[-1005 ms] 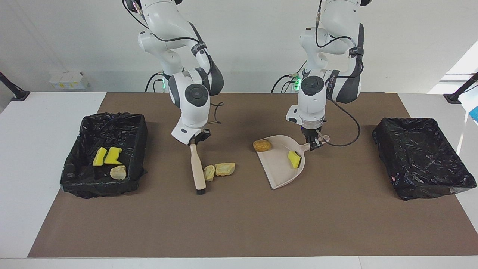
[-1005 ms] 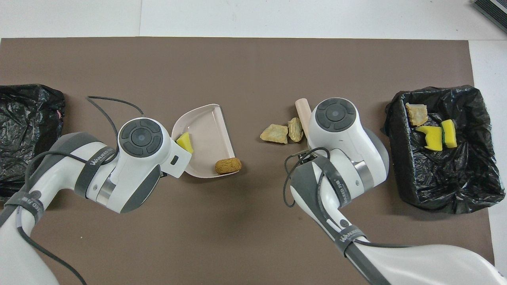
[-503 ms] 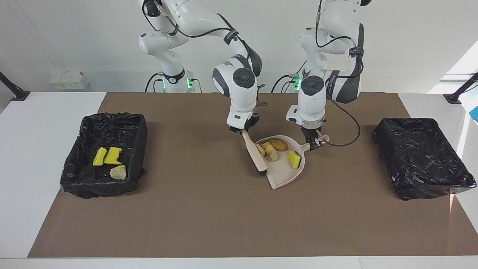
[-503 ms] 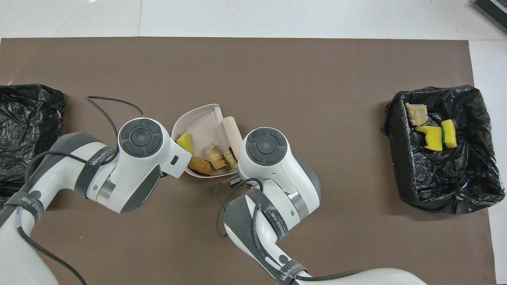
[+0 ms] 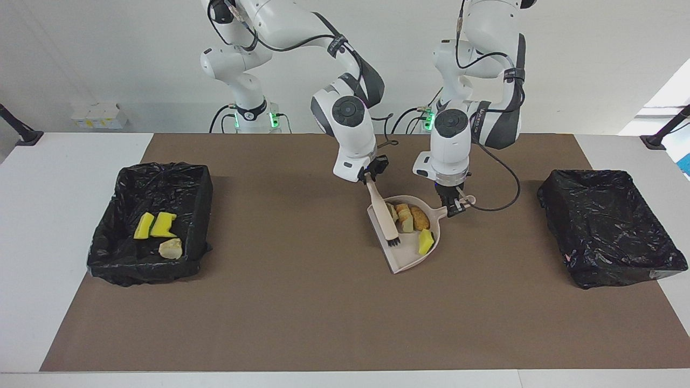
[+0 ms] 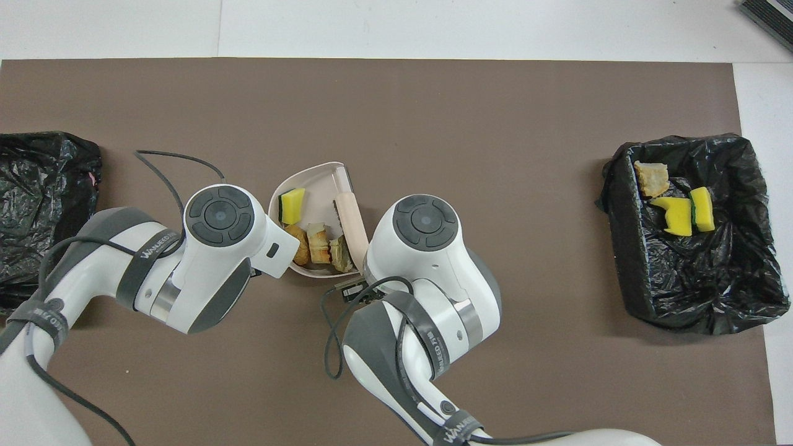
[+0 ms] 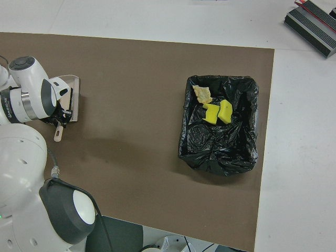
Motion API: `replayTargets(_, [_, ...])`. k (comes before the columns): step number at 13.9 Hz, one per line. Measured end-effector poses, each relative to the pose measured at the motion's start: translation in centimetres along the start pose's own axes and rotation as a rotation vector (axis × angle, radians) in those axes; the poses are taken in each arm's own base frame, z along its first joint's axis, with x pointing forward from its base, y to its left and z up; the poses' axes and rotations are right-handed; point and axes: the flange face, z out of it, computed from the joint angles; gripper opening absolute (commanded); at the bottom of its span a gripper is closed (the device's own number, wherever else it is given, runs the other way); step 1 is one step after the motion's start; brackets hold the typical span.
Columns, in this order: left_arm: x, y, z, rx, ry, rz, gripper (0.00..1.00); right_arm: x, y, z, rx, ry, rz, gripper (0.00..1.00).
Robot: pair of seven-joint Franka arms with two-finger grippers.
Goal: Sweep and dump trash in bin
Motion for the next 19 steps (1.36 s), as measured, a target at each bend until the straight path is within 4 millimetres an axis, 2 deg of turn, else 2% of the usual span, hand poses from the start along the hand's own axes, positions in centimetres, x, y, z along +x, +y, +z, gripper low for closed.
replayTargets(4, [-0.4, -0.6, 0.0, 0.014, 0.013, 0.067, 0.0, -2.4, 4.7, -8.2, -0.044, 0.007, 0.067, 0.0])
replayTargets(6, [-0.6, -0.9, -0.1, 0.017, 0.014, 0.099, 0.0, -3.3, 5.5, -10.1, -0.085, 0.03, 0.138, 0.0])
replayTargets(8, [-1.4, -1.6, -0.3, 0.022, 0.017, 0.123, 0.0, -3.6, 5.0, -10.1, -0.099, 0.037, 0.177, 0.0])
replayTargets(9, [-2.5, -2.5, -0.4, 0.025, 0.019, 0.133, 0.0, -3.8, 4.7, -9.8, -0.102, 0.034, 0.187, 0.0])
replayTargets(12, [-6.9, -4.9, -1.9, 0.049, 0.025, 0.138, 0.0, -4.4, 4.3, -8.6, -0.113, 0.021, 0.247, 0.0])
replayTargets(14, [-10.3, -6.1, -3.2, 0.065, 0.025, 0.133, 0.0, -5.4, 3.3, -7.9, -0.121, 0.015, 0.261, 0.0])
replayTargets(17, [-16.9, -7.8, -4.5, 0.064, 0.008, 0.166, 0.0, -8.1, -1.1, -6.0, -0.14, 0.016, 0.25, 0.0])
replayTargets(19, [-22.0, -8.8, -4.4, 0.058, -0.001, 0.176, 0.0, -9.9, -4.6, -3.0, -0.144, 0.035, 0.258, 0.0])
